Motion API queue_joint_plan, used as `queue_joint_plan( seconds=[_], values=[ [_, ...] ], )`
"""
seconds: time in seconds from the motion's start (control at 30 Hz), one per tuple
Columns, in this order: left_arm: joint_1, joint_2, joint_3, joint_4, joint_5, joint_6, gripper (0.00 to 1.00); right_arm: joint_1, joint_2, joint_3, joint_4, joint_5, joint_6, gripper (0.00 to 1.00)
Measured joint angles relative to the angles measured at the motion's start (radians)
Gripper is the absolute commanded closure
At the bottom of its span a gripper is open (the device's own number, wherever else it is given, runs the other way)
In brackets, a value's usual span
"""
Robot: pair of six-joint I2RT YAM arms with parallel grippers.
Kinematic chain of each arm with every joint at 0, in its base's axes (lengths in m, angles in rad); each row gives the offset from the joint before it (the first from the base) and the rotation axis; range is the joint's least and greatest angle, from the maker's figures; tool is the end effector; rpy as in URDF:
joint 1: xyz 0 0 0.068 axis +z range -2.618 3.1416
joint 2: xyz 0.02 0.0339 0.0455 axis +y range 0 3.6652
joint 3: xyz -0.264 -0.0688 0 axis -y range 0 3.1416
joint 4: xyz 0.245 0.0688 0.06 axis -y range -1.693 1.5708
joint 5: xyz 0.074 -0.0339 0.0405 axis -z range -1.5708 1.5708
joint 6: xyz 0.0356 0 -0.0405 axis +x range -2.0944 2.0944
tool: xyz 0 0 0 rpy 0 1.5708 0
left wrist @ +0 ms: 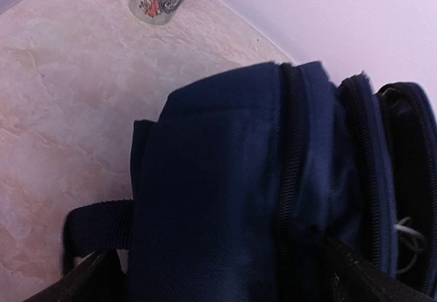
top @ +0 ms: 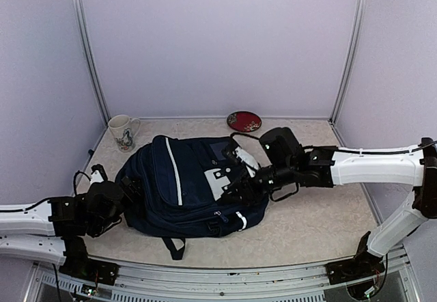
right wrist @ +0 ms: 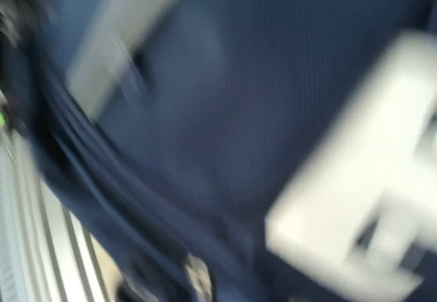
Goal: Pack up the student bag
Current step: Place the student bag at the center of the board, then rotate the student bag at the center of the board.
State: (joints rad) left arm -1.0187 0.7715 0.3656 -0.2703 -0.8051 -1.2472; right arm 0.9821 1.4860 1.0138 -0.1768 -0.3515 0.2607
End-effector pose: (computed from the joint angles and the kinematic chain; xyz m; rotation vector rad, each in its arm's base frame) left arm 0.1039 -0.1198 0.1942 -0.6390 1.9561 -0.5120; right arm 0.1723 0.2802 0.2536 -1.0375 2.1553 1.0329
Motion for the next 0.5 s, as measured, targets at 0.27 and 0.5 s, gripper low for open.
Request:
queue_joint_plan(
  seconds=[0.27, 0.5],
  values=[
    [-0.026, -0.130, 0.135, -0.195, -0.085, 0.048, 0.01, 0.047, 0.081, -0.163, 0.002, 0.086, 0.202, 0.61],
    [-0.008, -0.047, 0.142, -0.094, -0.038, 0.307, 0.04, -0.185, 0.073, -0.248, 0.057, 0.219, 0.223, 0.61]
  ],
)
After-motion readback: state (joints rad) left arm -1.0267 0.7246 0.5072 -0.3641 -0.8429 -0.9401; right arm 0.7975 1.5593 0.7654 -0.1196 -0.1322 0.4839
